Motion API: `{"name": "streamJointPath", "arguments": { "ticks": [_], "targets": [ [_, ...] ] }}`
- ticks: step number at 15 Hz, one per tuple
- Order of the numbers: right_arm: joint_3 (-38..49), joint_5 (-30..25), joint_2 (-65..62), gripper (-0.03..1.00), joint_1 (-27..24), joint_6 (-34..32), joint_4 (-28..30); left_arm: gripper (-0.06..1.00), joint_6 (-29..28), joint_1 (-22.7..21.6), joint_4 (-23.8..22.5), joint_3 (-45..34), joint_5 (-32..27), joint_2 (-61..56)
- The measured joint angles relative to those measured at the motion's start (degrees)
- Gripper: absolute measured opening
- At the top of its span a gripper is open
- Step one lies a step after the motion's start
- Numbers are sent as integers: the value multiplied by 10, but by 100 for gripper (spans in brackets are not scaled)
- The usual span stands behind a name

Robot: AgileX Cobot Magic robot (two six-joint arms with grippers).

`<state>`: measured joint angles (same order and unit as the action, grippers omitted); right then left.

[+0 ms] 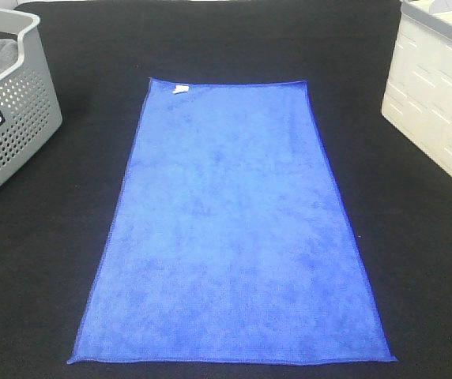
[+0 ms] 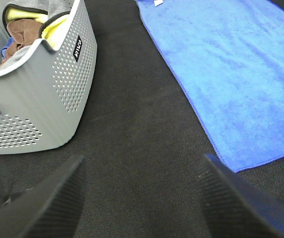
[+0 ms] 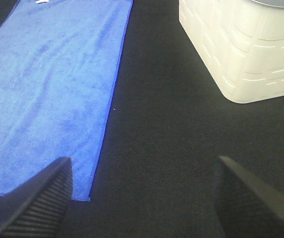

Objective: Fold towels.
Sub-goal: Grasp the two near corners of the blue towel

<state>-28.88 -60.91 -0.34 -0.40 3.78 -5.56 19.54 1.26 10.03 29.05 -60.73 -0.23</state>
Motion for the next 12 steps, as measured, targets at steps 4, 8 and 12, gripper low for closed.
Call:
{"name": "streamJointPath", "arguments": {
  "ticks": [4,8,12],
  "targets": [
    [0,0,0,73,0,0,0,62,0,0,0,0,0,0],
    [0,0,0,73,0,0,0,62,0,0,0,0,0,0],
    [0,0,0,73,0,0,0,62,0,0,0,0,0,0]
  ]
}}
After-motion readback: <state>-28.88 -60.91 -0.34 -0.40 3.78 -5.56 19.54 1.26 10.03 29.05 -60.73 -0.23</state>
